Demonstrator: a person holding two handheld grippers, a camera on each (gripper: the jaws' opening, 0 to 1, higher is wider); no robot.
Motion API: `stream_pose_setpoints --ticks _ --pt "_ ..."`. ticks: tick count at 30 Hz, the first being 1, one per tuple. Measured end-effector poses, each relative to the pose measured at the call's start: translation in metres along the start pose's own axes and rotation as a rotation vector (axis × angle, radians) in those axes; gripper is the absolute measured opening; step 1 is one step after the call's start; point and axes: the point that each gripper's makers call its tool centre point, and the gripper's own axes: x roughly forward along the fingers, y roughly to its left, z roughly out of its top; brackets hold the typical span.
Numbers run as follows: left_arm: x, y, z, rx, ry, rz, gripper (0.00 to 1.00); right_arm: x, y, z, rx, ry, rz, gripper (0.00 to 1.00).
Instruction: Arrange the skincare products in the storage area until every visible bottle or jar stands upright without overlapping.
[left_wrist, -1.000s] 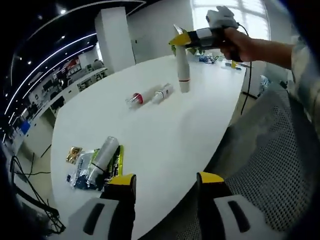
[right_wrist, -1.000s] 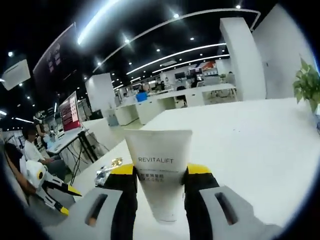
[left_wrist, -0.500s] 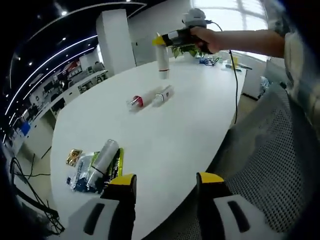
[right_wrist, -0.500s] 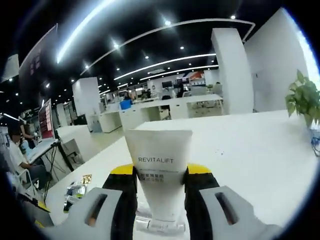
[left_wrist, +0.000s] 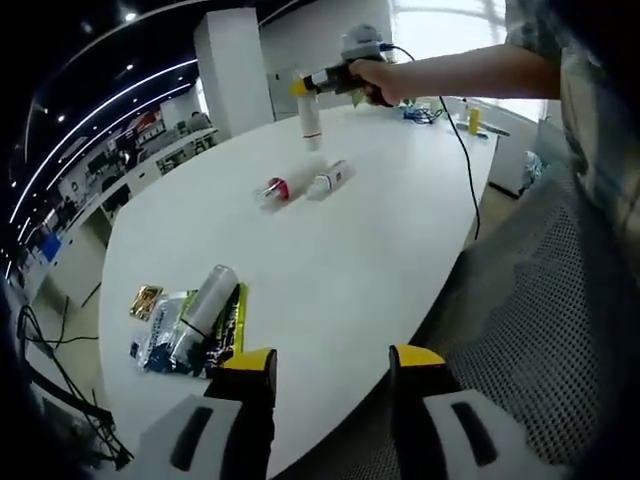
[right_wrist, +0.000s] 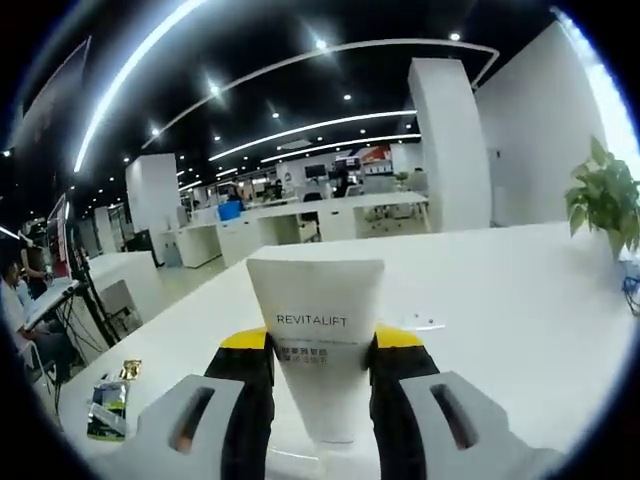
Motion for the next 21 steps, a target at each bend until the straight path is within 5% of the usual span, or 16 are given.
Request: stream_pose_setpoints --ticks 8,21 --pt "0.002 -0.001 -0.004 -0.018 0.021 -0.006 0.45 0.024 0.009 -0.017 -0.018 0.025 0.015 0.34" --pt "0.005 -0.004 -0.012 -0.023 0.062 -0.03 0.43 0.029 0.008 -0.042 -0.027 0.07 -0.004 0.35"
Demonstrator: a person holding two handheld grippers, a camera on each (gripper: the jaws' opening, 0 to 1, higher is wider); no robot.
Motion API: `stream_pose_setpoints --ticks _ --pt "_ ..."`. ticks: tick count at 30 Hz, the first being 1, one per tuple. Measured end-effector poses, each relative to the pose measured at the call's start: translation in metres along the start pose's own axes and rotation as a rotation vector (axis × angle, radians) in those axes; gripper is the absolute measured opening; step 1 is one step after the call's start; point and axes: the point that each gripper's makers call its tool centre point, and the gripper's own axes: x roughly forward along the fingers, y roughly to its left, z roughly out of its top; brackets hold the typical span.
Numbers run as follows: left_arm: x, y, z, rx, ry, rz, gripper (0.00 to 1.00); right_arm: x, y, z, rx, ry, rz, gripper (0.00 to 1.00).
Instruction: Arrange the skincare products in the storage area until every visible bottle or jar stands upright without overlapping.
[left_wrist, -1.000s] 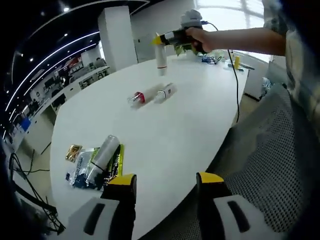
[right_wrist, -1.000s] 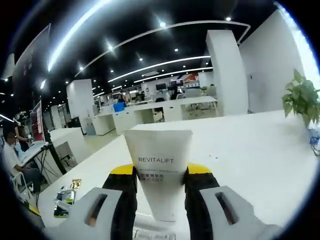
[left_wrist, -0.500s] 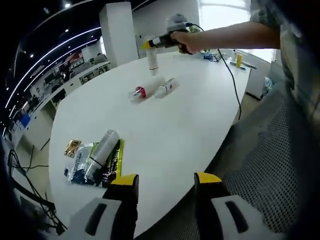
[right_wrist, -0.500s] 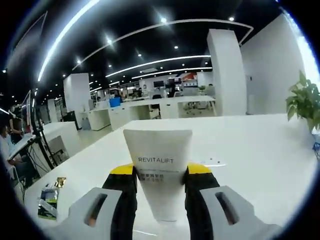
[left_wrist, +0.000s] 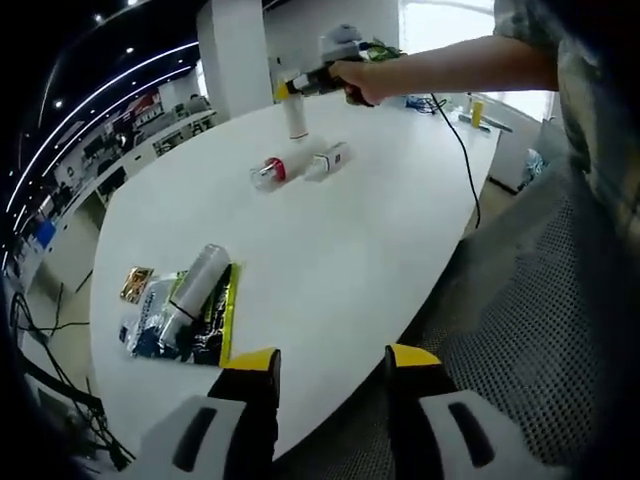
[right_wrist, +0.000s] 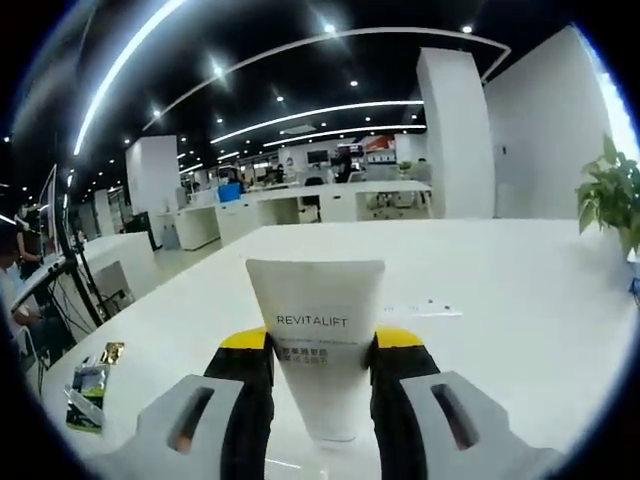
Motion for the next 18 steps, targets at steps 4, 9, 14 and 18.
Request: stream_pose_setpoints --ticks 4,9,14,18 --pt "-0.0001 -0.0003 0.0 0.01 0.0 -0.001 0.42 -0.002 -0.001 0.0008 -0.001 -0.032 -0.002 0.35" --pt "0.0003 -0.0015 -0.0002 0.019 0.002 -0.002 0.42 -0.0031 -0.002 0.0015 -0.005 -0.039 -0.012 0.36" --pt "-0.0012 0.0011 0.0012 0.031 -0.004 0.014 0.39 -0.0022 -0.0006 0.0007 -0.033 -0.037 -0.002 0.37" --pt "-0.0014 0.0004 0.0022 0.043 -0.008 0.019 0.39 -0.0005 -0.0008 0.0 -0.04 -0.035 0.006 0.37"
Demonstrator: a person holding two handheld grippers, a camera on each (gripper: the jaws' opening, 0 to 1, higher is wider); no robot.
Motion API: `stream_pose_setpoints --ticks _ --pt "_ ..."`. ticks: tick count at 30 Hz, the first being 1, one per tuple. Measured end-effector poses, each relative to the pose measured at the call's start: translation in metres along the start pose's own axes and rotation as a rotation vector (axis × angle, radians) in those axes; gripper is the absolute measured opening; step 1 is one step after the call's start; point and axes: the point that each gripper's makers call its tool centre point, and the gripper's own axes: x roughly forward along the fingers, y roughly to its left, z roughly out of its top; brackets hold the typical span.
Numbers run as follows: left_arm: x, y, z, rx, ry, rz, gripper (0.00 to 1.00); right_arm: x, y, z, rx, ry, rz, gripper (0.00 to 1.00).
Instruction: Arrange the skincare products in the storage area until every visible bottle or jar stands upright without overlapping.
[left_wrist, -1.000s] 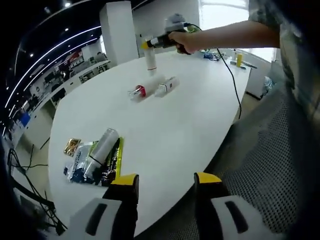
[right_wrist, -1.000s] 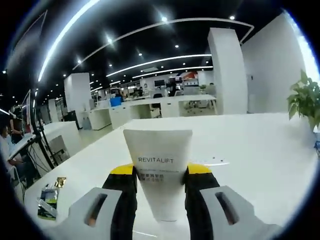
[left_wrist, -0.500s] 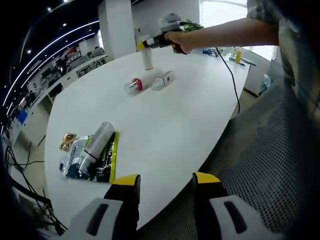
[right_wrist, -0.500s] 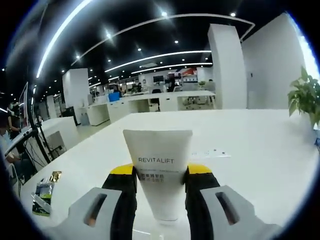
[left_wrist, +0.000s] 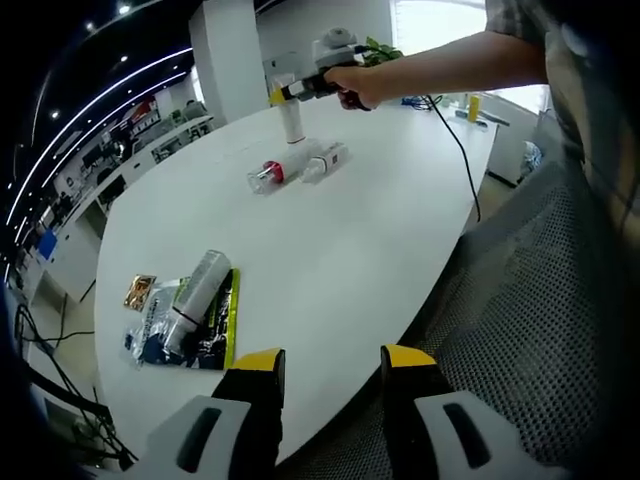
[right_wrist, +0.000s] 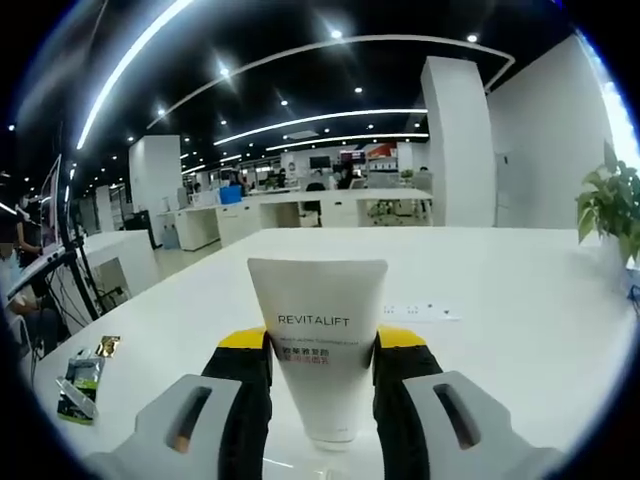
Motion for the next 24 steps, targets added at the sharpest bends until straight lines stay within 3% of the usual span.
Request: stream_pose_setpoints --ticks 7,16,20,24 --pt "0.0 0.0 0.0 0.017 0.001 0.005 0.37 0.003 -0.001 -0.001 -0.005 0.021 -0.01 0.39" --pt "0.001 -0.001 -0.003 0.016 0.02 -0.001 0.37 -0.002 -0.003 -0.003 -0.008 0.033 -0.007 0.55" --pt "0.001 -0.004 -0.003 0.028 0.019 -0.01 0.37 -0.021 0.003 -0.014 0.015 0.039 -0.018 0.65" --pt "0.0 -0.003 0.0 0.071 0.0 0.005 0.31 -0.048 0.019 -0.04 -0.033 0.105 0.002 0.64"
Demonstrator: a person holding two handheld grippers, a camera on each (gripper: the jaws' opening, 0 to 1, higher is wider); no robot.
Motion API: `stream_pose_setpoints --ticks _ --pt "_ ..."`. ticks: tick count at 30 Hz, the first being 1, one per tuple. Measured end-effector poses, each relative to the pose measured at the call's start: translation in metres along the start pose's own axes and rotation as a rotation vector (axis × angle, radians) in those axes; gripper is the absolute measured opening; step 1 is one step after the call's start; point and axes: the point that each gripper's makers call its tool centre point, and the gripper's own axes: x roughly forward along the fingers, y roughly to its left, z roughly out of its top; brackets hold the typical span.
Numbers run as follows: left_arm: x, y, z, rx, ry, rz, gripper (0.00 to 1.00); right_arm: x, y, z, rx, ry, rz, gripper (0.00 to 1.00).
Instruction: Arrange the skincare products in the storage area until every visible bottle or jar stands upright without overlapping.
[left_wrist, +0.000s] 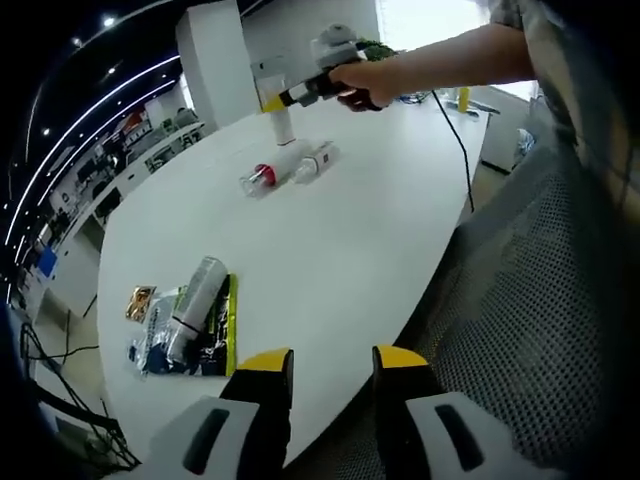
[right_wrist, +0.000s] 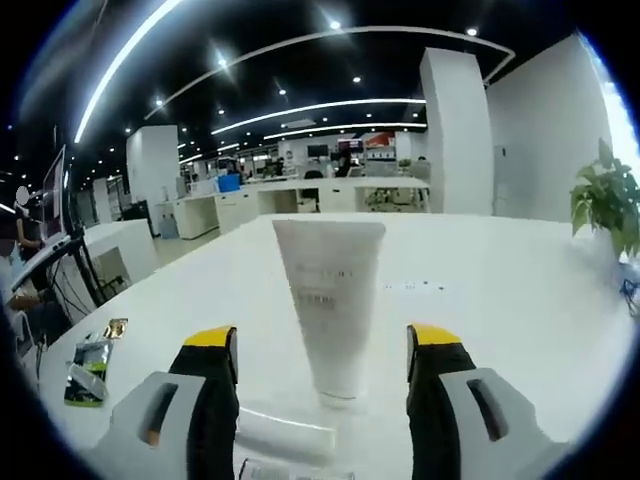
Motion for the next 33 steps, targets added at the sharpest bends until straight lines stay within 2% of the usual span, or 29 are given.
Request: stream_pose_setpoints --ticks 3,5,9,13,15,17,18,19,22,23,25,27,29,31,33 --pt "0.0 0.0 0.0 -0.007 0.0 -0.003 0.32 -0.015 0.014 -0.014 -0.022 0.032 0.028 0.62" --pt "0.0 0.0 -0.001 -0.007 0.002 0.002 0.32 -0.022 0.026 -0.025 -0.058 0.071 0.072 0.59" --pt "0.0 0.002 -0.001 -0.007 0.005 0.008 0.32 -0.026 0.064 -0.046 -0.1 0.153 0.234 0.45" --pt "0.0 0.0 0.0 0.014 -0.002 0.005 0.32 -0.021 0.084 -0.044 -0.238 0.165 0.316 0.45" --pt "0.0 -0.001 0.002 0.044 -0.012 0.005 0.31 -0.015 0.089 -0.045 -0.311 0.199 0.366 0.44" --pt "0.001 -0.002 0.001 0.048 -0.01 0.003 0.3 -0.01 0.096 -0.045 -0.345 0.222 0.422 0.41" --pt "0.001 -0.002 0.001 0.05 -0.008 0.005 0.31 -0.008 0.097 -0.046 -0.354 0.24 0.442 0.4" --pt "0.0 -0.001 0.001 0.047 -0.005 0.007 0.31 -0.004 0.097 -0.05 -0.397 0.275 0.461 0.4" --pt "0.0 0.002 0.0 0.042 -0.004 0.019 0.31 0.005 0.092 -0.055 -0.533 0.321 0.469 0.37" --pt "-0.001 0.002 0.001 0.041 -0.007 0.023 0.31 0.009 0.089 -0.062 -0.57 0.372 0.474 0.37" --pt "-0.001 0.003 0.003 0.051 -0.017 0.027 0.31 0.017 0.081 -0.071 -0.592 0.454 0.454 0.38" --pt "0.0 0.002 0.003 0.068 -0.015 0.02 0.31 0.023 0.082 -0.069 -0.583 0.455 0.465 0.36" --pt "0.0 0.0 0.003 0.08 -0.015 0.012 0.31 0.029 0.083 -0.068 -0.613 0.474 0.472 0.36" --pt "0.0 0.001 0.003 0.084 -0.017 0.014 0.31 0.036 0.086 -0.068 -0.68 0.492 0.507 0.37" --pt "0.0 0.001 0.003 0.081 -0.014 0.016 0.31 0.039 0.09 -0.077 -0.68 0.542 0.553 0.38"
